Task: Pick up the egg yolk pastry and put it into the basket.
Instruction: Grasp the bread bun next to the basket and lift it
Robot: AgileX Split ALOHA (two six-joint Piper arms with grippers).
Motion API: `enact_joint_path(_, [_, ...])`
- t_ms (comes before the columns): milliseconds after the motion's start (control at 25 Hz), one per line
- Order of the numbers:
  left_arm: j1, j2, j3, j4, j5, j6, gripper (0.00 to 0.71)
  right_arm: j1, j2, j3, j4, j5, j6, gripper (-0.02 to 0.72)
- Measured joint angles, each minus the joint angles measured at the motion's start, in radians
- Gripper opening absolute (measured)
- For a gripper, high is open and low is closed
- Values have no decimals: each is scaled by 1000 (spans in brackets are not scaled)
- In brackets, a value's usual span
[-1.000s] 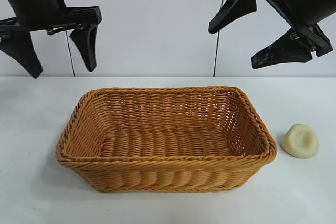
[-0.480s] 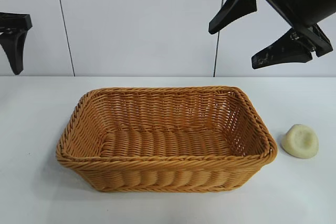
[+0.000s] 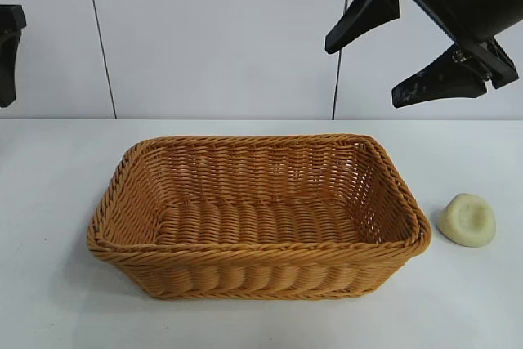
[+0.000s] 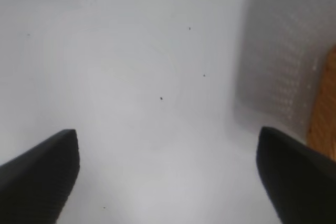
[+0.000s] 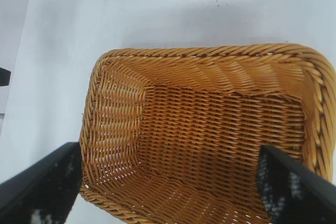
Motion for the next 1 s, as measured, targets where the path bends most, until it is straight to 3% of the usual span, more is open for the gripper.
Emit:
enact_joint_path(280, [-2, -323, 236, -39, 1, 38, 661, 0, 0, 0, 0, 1, 0, 646])
enact_joint_path(600, [-3, -768, 627, -20, 4, 40, 661, 0, 0, 0, 0, 6, 0, 646])
enact_joint_path(800, [-3, -1066, 844, 7, -98, 40, 661, 0, 0, 0, 0, 7, 0, 646])
enact_joint_path(1000, [-3, -1305, 953, 12, -142, 55, 661, 5, 0, 0, 0, 6, 0, 646])
